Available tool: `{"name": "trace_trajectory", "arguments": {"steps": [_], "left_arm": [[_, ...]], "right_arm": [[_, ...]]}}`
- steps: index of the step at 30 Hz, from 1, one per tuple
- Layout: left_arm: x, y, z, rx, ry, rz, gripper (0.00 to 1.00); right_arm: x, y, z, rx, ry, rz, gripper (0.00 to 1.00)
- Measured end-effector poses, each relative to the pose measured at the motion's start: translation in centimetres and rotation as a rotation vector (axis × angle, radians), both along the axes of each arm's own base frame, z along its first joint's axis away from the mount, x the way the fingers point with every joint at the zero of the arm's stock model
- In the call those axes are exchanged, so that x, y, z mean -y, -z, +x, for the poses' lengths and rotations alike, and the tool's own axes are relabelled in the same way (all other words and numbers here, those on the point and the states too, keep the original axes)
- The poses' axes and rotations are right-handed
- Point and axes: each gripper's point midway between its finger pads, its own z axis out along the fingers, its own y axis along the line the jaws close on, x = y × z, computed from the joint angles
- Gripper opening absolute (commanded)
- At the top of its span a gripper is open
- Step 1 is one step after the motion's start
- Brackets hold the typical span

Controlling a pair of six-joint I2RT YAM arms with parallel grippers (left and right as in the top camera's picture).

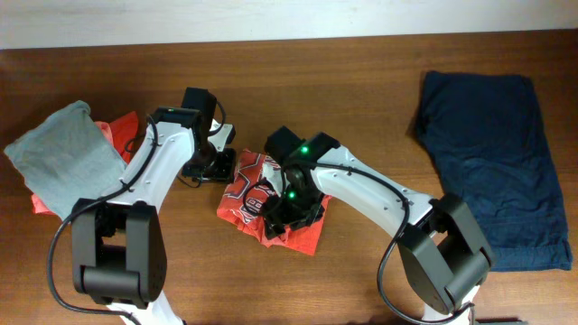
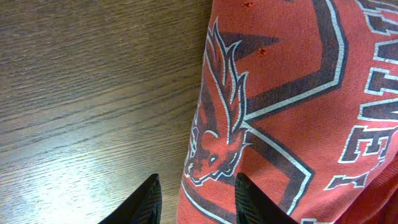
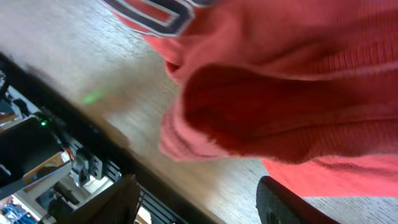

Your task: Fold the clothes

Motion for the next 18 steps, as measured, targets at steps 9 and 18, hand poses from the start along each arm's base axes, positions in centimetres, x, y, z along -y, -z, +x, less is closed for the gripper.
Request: {"name": "trace_trajectory", "arguments": {"steps": [9,18], "left_arm": [[0.5,0.0,-0.1,-0.001,0.012,-0.003,0.39],[2.1,0.0,-0.5,0.004,0.060,-0.003,0.40]], "right_arm": [[-0.7,0.8,1.0,0.024,0.060,0.016,0.65],[-0.6,1.2,1.7,0.037,0.124,-0.017,0.40]]}}
